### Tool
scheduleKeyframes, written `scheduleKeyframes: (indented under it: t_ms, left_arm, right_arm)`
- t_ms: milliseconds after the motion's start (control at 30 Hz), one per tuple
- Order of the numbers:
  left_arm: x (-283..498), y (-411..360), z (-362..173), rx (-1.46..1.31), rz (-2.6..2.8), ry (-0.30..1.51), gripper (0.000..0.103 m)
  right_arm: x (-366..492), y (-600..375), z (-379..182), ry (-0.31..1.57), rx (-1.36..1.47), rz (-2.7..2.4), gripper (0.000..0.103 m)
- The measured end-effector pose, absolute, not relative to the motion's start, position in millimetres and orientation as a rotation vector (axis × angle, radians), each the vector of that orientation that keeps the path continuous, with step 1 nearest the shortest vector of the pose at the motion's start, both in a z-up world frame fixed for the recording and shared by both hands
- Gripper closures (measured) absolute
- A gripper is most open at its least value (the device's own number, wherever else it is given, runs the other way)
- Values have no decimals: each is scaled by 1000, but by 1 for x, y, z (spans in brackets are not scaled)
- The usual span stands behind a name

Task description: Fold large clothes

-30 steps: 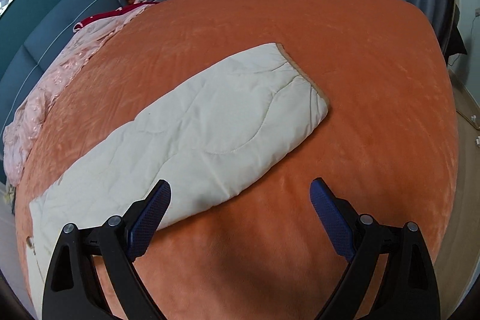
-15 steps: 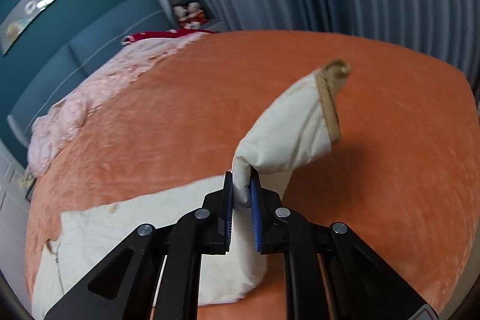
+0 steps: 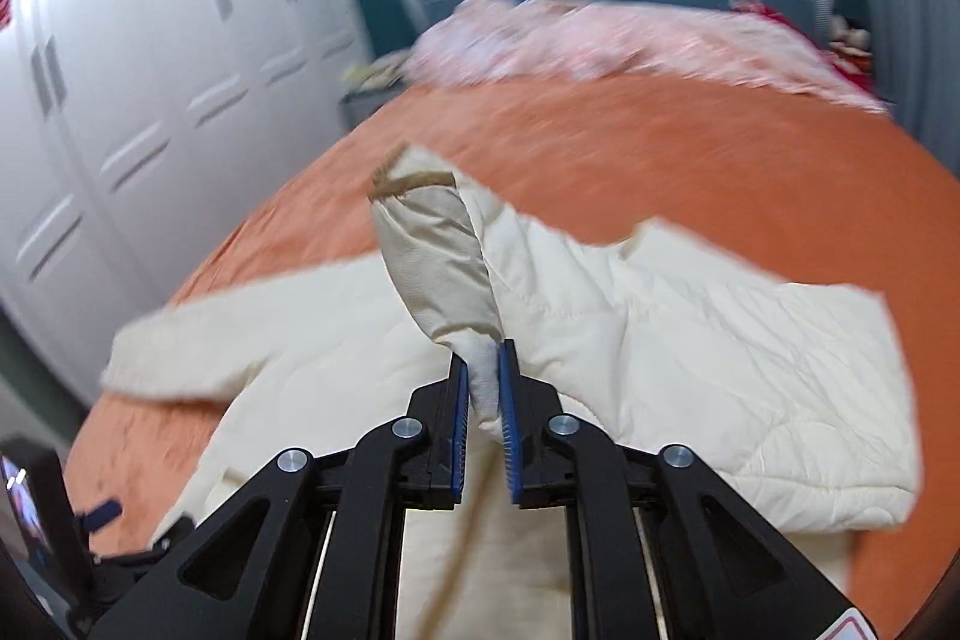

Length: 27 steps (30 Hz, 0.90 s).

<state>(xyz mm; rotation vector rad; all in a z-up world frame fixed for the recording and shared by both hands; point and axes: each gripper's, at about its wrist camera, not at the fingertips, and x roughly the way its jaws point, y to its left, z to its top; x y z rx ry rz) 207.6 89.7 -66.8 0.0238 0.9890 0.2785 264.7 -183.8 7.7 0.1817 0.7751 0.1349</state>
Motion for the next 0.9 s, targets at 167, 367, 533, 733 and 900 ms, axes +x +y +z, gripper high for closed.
scheduleKeyframes:
  t_ms: [167,367,533,733,900]
  left_arm:
    - [216,98,-63,-80,199,994,6]
    - [241,77,-63,-274,29,1041,6]
    - [270,30,-79,-402,-93,1090,6]
    - [300,-8,-103,-422,-105,1142,12]
    - [313,-8,-95,-391,-133,1129,92]
  right_arm:
    - [253,-126,-24,858,213,255,57]
    - [208,-149,-26,814,304,142,52]
    - [180,-251,-43,839,456,-96,52]
    - [162,-336,-67,841,607,-270,52]
    - [172,-373,-92,823,806,-266,51]
